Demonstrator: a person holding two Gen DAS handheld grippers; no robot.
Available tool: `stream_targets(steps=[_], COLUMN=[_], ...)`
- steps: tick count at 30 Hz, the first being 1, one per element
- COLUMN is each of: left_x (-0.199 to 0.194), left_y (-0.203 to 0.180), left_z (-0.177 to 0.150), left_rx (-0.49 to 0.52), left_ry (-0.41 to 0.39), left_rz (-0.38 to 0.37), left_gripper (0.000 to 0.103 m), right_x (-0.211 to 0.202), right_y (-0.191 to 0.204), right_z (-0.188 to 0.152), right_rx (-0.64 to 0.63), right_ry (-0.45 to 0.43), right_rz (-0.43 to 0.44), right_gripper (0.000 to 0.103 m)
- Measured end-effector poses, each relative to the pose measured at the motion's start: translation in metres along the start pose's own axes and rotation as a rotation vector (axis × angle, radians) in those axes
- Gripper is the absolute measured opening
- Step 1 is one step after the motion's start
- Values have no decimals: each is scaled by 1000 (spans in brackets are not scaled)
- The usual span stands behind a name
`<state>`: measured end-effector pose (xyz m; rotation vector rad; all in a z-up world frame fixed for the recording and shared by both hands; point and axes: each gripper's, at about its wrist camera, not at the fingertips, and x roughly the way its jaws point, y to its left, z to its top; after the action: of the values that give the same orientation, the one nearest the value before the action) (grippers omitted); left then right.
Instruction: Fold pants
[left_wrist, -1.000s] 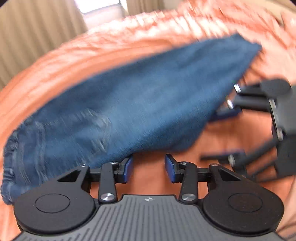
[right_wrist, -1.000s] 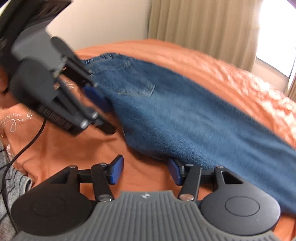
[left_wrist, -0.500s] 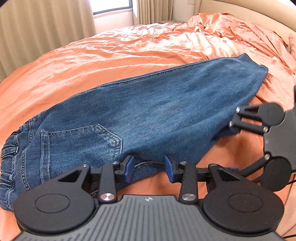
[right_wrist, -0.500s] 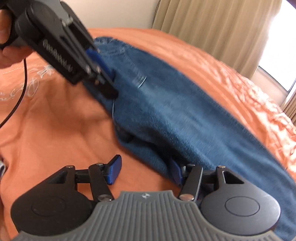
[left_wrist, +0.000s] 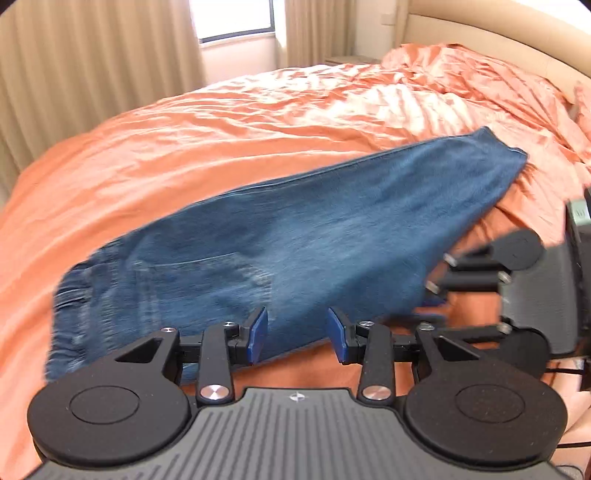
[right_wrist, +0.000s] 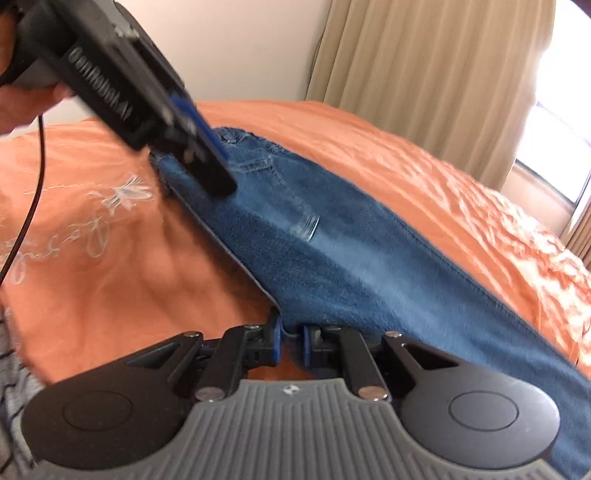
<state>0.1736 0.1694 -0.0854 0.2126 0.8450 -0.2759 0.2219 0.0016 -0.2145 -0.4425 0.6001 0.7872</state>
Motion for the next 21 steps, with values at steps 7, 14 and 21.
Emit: stream_targets(steps=[7, 14, 21], left_x=[2, 1, 37], left_y=[30, 47, 43], left_z=[-11, -13, 2], left_rx=[-84, -129, -110], left_ry=[64, 57, 68], left_rz=[145, 154, 137], left_gripper=[45, 45, 45], right_x=[17, -10, 12], right_y=[-2, -13, -76], right_z=[-29, -21, 17], right_rx=[258, 291, 368], right_ry=[124, 90, 50], right_rz=[75, 86, -5], right_gripper=[0, 0, 0])
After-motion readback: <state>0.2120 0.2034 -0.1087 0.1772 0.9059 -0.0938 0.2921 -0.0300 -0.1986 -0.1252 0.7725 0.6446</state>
